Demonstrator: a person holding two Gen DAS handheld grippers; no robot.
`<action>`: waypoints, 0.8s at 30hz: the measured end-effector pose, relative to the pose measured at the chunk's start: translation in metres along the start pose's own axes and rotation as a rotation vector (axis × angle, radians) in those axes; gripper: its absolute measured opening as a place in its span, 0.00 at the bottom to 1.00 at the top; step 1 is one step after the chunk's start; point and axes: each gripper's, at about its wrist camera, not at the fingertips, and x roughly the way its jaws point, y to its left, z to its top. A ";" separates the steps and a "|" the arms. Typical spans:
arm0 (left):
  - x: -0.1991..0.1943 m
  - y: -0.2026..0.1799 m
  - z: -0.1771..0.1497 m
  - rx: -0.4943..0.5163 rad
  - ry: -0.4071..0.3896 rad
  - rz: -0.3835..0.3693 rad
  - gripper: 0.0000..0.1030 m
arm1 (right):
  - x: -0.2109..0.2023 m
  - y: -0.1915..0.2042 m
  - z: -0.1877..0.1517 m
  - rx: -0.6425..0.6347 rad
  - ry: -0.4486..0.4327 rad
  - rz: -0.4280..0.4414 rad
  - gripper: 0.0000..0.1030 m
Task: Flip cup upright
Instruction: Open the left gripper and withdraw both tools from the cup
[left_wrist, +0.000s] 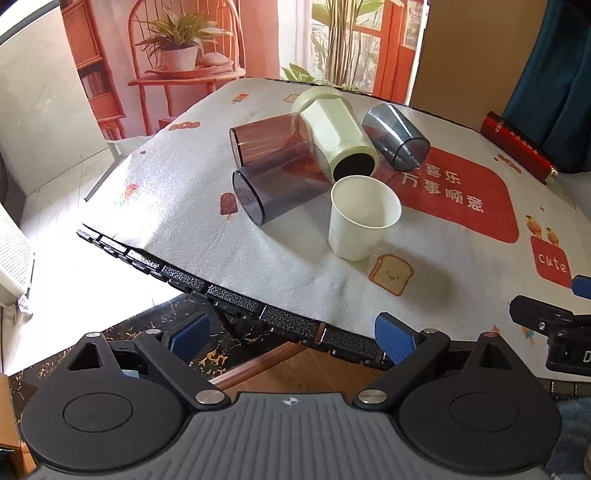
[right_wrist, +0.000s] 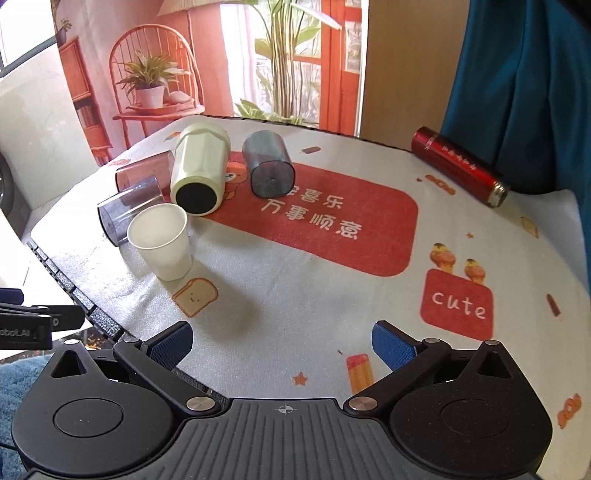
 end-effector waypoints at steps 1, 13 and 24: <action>-0.004 -0.001 -0.001 0.006 -0.008 0.002 0.94 | -0.003 0.001 -0.001 -0.004 -0.003 -0.004 1.00; -0.037 -0.012 -0.018 0.039 -0.066 0.028 0.96 | -0.040 0.006 -0.012 -0.014 -0.040 -0.035 1.00; -0.070 -0.004 -0.042 -0.003 -0.126 0.092 1.00 | -0.071 0.008 -0.031 -0.026 -0.080 -0.056 1.00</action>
